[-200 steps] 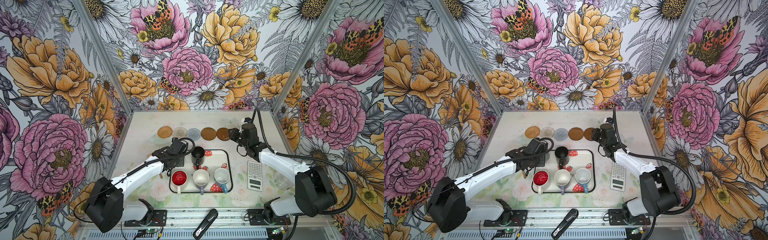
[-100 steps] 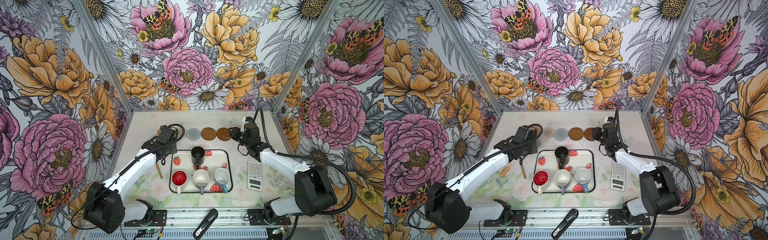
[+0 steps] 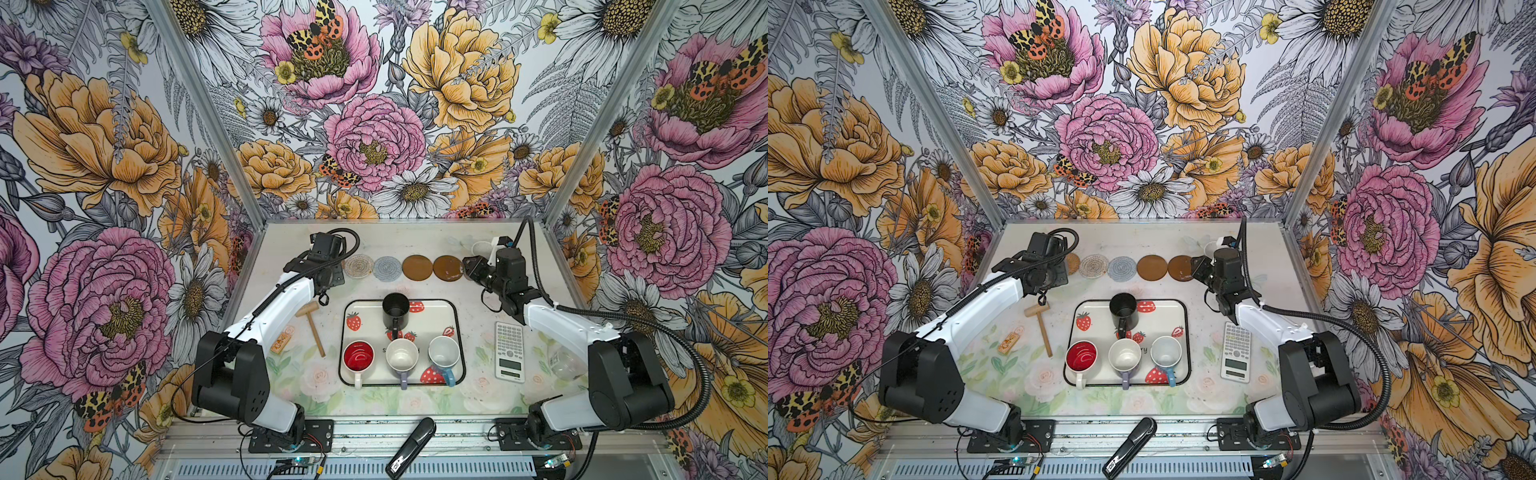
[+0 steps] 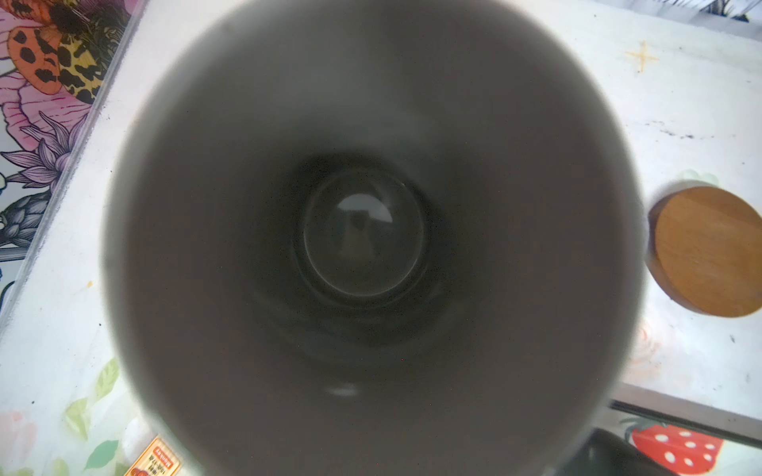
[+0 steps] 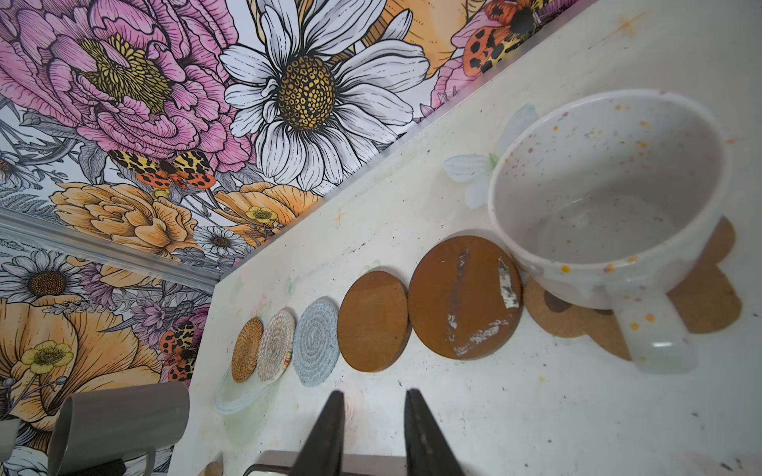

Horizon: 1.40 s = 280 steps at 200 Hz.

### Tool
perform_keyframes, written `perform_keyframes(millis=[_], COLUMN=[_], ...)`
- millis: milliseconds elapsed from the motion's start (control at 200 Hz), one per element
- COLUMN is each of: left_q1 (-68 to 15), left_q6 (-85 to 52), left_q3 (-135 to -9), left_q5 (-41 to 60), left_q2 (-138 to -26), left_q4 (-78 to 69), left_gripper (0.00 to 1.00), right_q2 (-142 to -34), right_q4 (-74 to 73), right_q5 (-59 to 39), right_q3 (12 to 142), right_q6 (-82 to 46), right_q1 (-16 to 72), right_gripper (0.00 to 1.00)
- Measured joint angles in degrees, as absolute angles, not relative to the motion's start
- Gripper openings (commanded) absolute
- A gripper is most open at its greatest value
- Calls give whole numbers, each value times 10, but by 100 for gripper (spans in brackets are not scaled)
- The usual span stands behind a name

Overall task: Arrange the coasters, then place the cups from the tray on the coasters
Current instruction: 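Lift the grey mug off the tray with the left gripper, then carry the grey mug toward the woven rattan coaster with the left gripper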

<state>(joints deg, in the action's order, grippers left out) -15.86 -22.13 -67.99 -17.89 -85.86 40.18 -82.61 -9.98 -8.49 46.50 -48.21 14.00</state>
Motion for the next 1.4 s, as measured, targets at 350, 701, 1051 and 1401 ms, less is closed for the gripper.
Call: perform_keyframes(millis=[350,701,1051,1401], left_q1=[-109,-84,-67,-61], left_q6=[-204,-178,-175,-173], left_q3=[-705,-730,-750,-773], left_q5=[-153,-89,-65,-47], left_q2=[-911,-976,-1022,-1035], left_q4=[357,327,319,310], left_gripper=[0,0,0,0], right_q2=[-845,-852,-853,-862], right_q4=[-115,-123,-126,-127], right_q5=[-103,-109,-113,-119], right_q3=[462,462,462,462], right_q6=[-489,-491,-491,-491], right_q1=[134,133,131,131], right_gripper=[26,25,24,23])
